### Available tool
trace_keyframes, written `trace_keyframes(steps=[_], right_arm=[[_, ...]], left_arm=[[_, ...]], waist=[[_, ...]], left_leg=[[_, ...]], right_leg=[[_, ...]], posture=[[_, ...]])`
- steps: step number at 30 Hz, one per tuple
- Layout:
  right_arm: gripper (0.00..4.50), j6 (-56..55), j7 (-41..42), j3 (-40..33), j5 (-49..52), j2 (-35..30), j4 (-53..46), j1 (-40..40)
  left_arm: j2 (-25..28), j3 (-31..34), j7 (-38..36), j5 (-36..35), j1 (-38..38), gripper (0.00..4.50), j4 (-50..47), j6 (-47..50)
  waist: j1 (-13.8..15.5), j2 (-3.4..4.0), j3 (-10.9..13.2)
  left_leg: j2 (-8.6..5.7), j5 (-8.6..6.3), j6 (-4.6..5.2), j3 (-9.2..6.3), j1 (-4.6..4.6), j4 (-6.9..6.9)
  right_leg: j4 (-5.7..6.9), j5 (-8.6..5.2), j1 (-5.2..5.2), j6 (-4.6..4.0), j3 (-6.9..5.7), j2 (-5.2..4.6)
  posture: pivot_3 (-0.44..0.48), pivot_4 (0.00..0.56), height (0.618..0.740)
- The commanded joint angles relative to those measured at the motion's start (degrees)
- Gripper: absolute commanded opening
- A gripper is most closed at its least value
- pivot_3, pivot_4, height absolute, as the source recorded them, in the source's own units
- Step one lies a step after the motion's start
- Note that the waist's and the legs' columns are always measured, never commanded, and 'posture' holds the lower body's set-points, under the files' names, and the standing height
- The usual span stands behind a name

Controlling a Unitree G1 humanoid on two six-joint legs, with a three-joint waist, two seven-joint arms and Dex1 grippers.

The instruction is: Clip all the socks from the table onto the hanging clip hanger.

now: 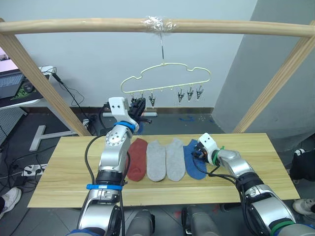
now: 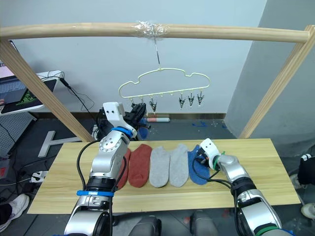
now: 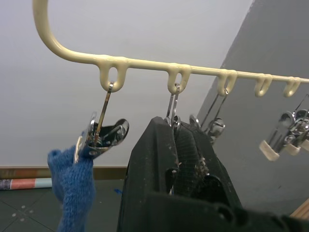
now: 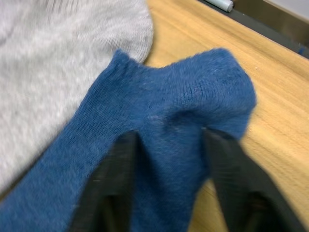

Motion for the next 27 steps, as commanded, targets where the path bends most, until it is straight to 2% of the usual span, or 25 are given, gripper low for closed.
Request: trace_keyframes(steps=[1,3,5,11,16,20,27], right_arm=[[0.58,-2.8,0.7,1.9,-3.0,-1.4,2.6,1.6],[0.04,-4.3,1.0,2.1,-3.5,-2.0,3.1,2.1],[0.04,-6.3,1.7,1.6,-3.1,-2.5,1.9,2.5],[0.04,-16.6,5.3,2.2,-3.4,-6.1,-7.1,4.6],[0.04,-19.5,11.5,3.6,-1.5,-8.1,-22.0,7.0],[0.04,-15.2,11.5,5.1,-1.4,-4.9,-30.4,5.6],[0.04,-11.3,10.0,5.5,-1.7,0.6,-30.0,0.3]], left_arm=[[0.2,0.3,-0.3,-0.8,-0.4,0.02,-3.0,-0.5],[0.3,0.4,-0.4,-0.9,-0.4,0.02,-3.1,-0.4],[0.3,0.7,-0.7,-1.6,-0.2,0.02,-3.4,0.4],[-0.7,3.9,-3.0,-10.2,-0.1,0.02,-6.2,8.0],[-0.6,7.7,-5.5,-21.6,-0.1,0.02,-10.1,19.9],[0.2,10.2,-6.1,-28.4,0.1,0.02,-12.4,27.4],[0.8,11.2,-6.1,-33.0,0.1,0.02,-14.6,32.5]], waist=[[0.0,0.0,0.0],[0.0,0.0,0.0],[0.1,0.0,0.0],[0.2,0.0,0.0],[-0.5,-0.03,0.0],[-1.1,-0.04,0.0],[-1.0,-0.05,0.1]], left_leg=[[0.0,0.0,0.0,-0.01,0.0,0.0],[0.0,0.0,0.0,-0.02,0.01,0.01],[0.0,0.0,0.0,-0.03,0.03,0.03],[-0.02,0.0,0.0,-0.03,-0.01,0.03],[0.04,0.0,0.0,-0.03,-0.02,0.01],[0.07,0.01,-0.01,-0.15,0.0,0.02],[-0.02,0.02,-0.04,-0.34,-0.04,0.04]], right_leg=[[0.0,0.0,0.0,0.0,-0.01,0.0],[0.01,0.0,0.03,0.01,-0.01,0.0],[0.01,-0.03,0.07,0.08,-0.02,0.0],[-0.03,-0.11,0.06,0.28,-0.01,-0.01],[-0.02,-0.12,0.01,0.3,0.0,0.0],[0.03,-0.12,0.03,0.3,-0.08,0.01],[-0.06,-0.11,0.03,0.29,-0.04,-0.04]], posture=[[0.033,0.166,0.74],[0.033,0.166,0.74],[0.033,0.166,0.74],[0.033,0.166,0.74],[0.034,0.177,0.74],[0.034,0.177,0.74],[0.032,0.172,0.74]])
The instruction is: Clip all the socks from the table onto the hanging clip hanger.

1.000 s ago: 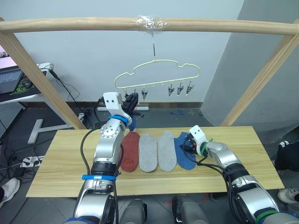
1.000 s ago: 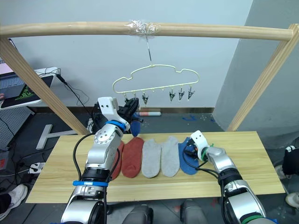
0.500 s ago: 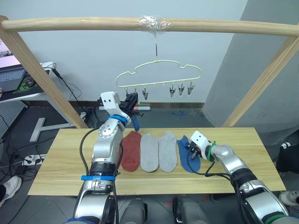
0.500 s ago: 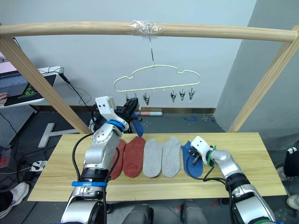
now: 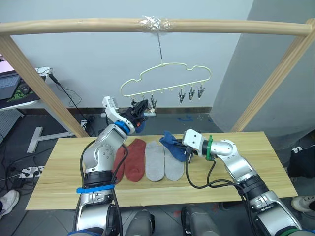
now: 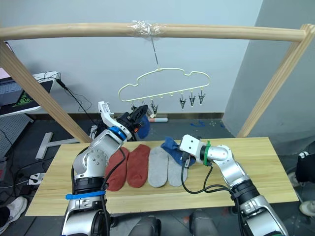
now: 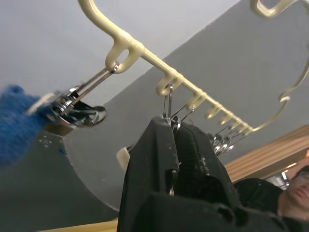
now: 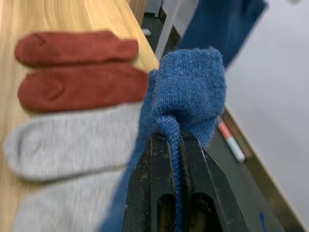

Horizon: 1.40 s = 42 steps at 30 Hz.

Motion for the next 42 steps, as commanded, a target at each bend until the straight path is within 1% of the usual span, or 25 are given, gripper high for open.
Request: trace_keyframes(steps=[1,5,23,40,42], right_arm=[[0.04,-0.5,-1.5,-0.1,0.2,2.7,1.4,-4.5],[0.04,-2.2,-2.4,-0.3,-0.5,3.5,4.5,-7.4],[0.04,-4.7,-4.3,0.1,-1.0,6.5,9.2,-13.8],[0.04,-4.3,-5.4,-0.3,-0.9,6.3,8.9,-14.9],[0.04,-4.4,-5.8,-0.3,-1.1,6.4,9.5,-15.2]], left_arm=[[0.5,-0.1,-0.9,-2.5,-0.1,0.02,-4.0,1.6],[0.4,-0.6,-0.5,-1.7,0.6,0.02,-5.0,1.6],[-0.2,-1.6,-0.5,-2.3,1.7,0.02,-6.9,2.4],[0.0,-2.4,-1.1,-2.1,1.9,0.02,-6.9,2.2],[0.0,-2.6,-1.2,-1.9,1.8,0.02,-6.7,2.0]], waist=[[0.0,-0.01,0.0],[0.0,0.0,0.0],[0.2,0.0,0.0],[0.4,0.0,0.0],[0.4,0.0,0.0]], left_leg=[[0.0,0.0,0.0,-0.03,0.0,0.0],[0.01,0.05,-0.1,-0.21,-0.01,-0.03],[0.0,0.04,-0.1,-0.26,-0.05,-0.04],[0.0,0.04,-0.1,-0.28,-0.06,-0.06],[0.0,0.05,-0.12,-0.28,-0.06,-0.06]], right_leg=[[-0.01,0.0,-0.01,0.0,0.0,0.0],[-0.01,0.14,-0.02,-0.24,0.0,0.0],[-0.02,0.15,-0.03,-0.27,0.0,-0.01],[-0.02,0.16,-0.04,-0.28,0.01,-0.02],[-0.02,0.16,-0.04,-0.28,0.01,-0.02]], posture=[[0.036,0.172,0.74],[0.041,0.173,0.74],[0.05,0.169,0.74],[0.047,0.162,0.74],[0.045,0.154,0.74]])
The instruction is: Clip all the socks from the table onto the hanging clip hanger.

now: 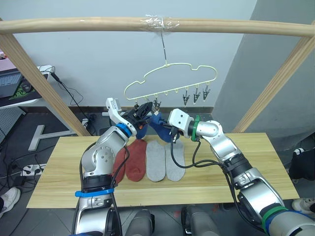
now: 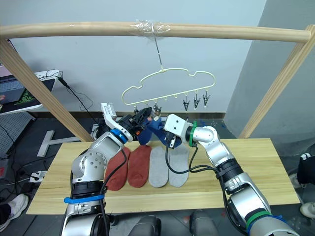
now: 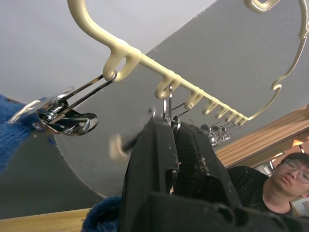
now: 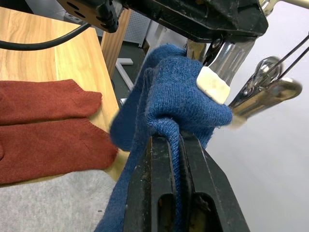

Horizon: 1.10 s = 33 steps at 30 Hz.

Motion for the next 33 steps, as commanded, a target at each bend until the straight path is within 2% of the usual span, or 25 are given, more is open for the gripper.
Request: trace_keyframes(steps=[1,3,4,16,28,31,33], right_arm=[[0.04,-0.7,-1.2,-1.0,-0.4,0.2,-0.8,-1.7],[0.04,-0.6,-1.3,-0.9,-0.3,0.2,-0.8,-1.7],[0.0,-0.6,-1.3,-0.9,-0.2,0.2,-0.8,-1.6],[0.0,-0.1,-1.2,-1.1,0.3,1.0,-0.8,-1.2],[0.0,7.6,-0.4,-3.6,5.2,4.5,-3.6,-0.1],[0.73,9.2,0.6,-3.7,6.2,4.6,-4.5,0.3],[1.39,10.2,0.9,-3.6,6.8,4.6,-5.2,0.6]], left_arm=[[0.2,-0.7,-1.0,-0.4,-0.5,0.02,-2.2,-0.6],[0.3,-0.8,-1.2,-0.1,-0.4,0.02,-2.3,-1.0],[0.4,-0.9,-1.4,0.1,-0.4,0.73,-2.4,-1.3],[1.3,-0.1,-1.9,-1.3,0.5,4.43,-4.0,-0.6],[7.0,1.5,-2.2,-4.4,4.9,4.49,-10.6,3.5],[8.8,1.4,-2.8,-4.8,6.4,4.5,-13.0,4.6],[9.3,1.5,-2.7,-5.2,7.1,4.5,-13.7,4.8]], waist=[[0.0,0.0,0.0],[0.0,0.0,0.0],[0.0,0.0,0.0],[0.0,0.0,0.0],[0.1,0.0,0.0],[0.2,0.0,0.0],[0.2,0.0,0.0]], left_leg=[[0.0,0.0,-0.01,0.0,0.0,0.0],[0.0,0.01,-0.02,0.0,0.0,0.0],[0.0,0.01,-0.02,0.0,0.0,0.0],[0.01,0.01,-0.02,0.01,0.0,0.0],[0.02,-0.05,0.09,-0.04,0.0,-0.01],[0.01,-0.05,0.09,-0.03,0.0,-0.01],[0.02,-0.06,0.09,-0.04,0.0,-0.03]], right_leg=[[0.0,0.0,0.0,0.0,0.0,0.0],[0.0,0.0,0.0,0.0,0.0,0.0],[0.0,0.0,0.0,0.0,0.0,0.0],[0.0,0.0,0.0,0.0,0.0,0.0],[0.02,0.0,-0.02,-0.01,0.01,0.0],[0.01,0.0,-0.03,-0.01,0.01,0.0],[0.01,0.0,-0.03,-0.01,0.03,0.0]], posture=[[0.045,0.154,0.74],[0.045,0.153,0.74],[0.045,0.153,0.74],[0.056,0.157,0.74],[0.063,0.158,0.74],[0.067,0.159,0.74],[0.07,0.159,0.74]])
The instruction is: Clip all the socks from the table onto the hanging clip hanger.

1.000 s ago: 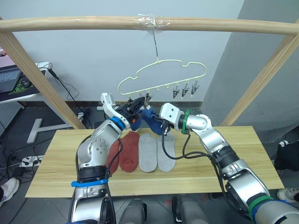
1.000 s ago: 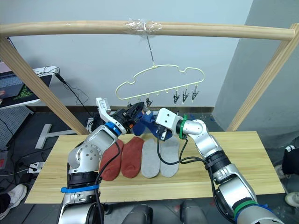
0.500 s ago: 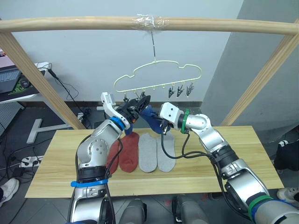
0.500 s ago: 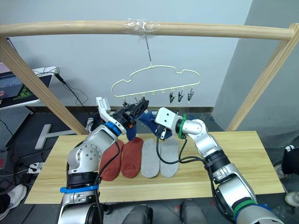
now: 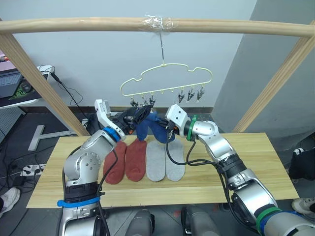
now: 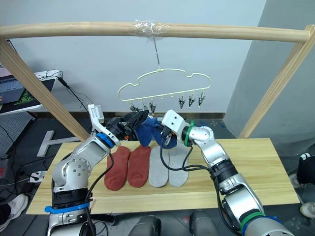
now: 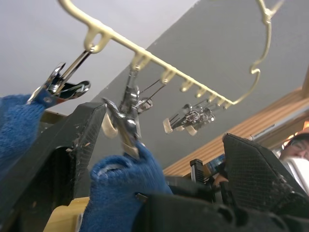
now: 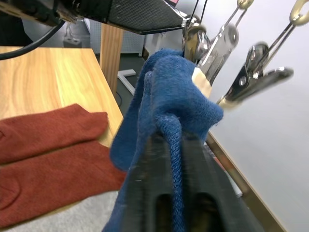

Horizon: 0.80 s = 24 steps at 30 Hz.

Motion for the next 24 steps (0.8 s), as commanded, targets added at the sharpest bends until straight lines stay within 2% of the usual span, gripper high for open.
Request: trace_keyframes(steps=[1,9,20,24], right_arm=[[1.75,1.1,0.6,-1.1,1.8,0.3,-3.3,0.3],[4.47,3.6,1.1,-1.2,3.3,0.5,-5.2,1.4],[4.47,9.9,0.9,-3.9,6.6,-4.7,-14.7,8.5],[4.47,12.8,1.2,-6.8,8.8,-8.2,-20.5,12.4]], left_arm=[[0.9,0.5,-0.7,-1.4,0.4,4.5,-3.1,0.0],[0.2,-0.8,-0.2,-0.7,0.7,4.5,-3.9,-0.7],[1.2,-5.7,-0.7,4.9,4.2,4.5,-8.4,-4.7],[-0.6,-10.9,0.7,12.6,4.6,4.5,-8.6,-11.4]], waist=[[0.1,0.0,0.0],[0.6,0.0,0.0],[0.8,0.01,0.0],[0.8,0.02,0.0]], left_leg=[[0.0,0.0,0.0,-0.02,0.0,0.0],[0.0,0.0,0.0,-0.01,0.0,0.01],[-0.01,-0.01,0.01,0.0,-0.02,0.0],[0.0,-0.01,0.01,-0.02,-0.03,0.01]], right_leg=[[0.0,0.0,0.0,0.0,0.0,0.0],[0.0,0.0,0.0,0.0,-0.02,0.0],[-0.03,-0.05,0.0,0.06,0.02,-0.01],[-0.03,-0.17,0.01,0.23,0.01,-0.01]], posture=[[0.07,0.159,0.74],[0.069,0.161,0.74],[0.069,0.166,0.74],[0.056,0.168,0.74]])
